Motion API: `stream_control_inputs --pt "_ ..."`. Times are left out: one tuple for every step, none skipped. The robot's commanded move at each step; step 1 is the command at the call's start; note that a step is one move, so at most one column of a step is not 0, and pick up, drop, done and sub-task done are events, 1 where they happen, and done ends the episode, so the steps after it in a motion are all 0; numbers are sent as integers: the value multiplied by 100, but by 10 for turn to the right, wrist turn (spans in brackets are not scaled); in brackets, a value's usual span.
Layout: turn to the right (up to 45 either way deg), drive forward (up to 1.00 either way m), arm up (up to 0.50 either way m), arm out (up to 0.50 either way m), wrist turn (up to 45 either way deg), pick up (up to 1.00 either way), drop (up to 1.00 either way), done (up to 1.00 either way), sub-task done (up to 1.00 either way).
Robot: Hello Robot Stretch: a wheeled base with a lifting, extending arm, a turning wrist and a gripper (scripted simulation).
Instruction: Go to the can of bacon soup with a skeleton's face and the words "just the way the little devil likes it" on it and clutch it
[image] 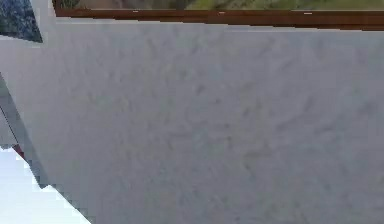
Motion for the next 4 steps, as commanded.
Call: stream_control_inputs --pt "-450 0 0 0 0 0 0 0 0" --pt "-120 0 0 0 0 0 0 0 0" --pt "0 100 0 0 0 0 0 0 0" --pt "-270 0 0 0 0 0 0 0 0"
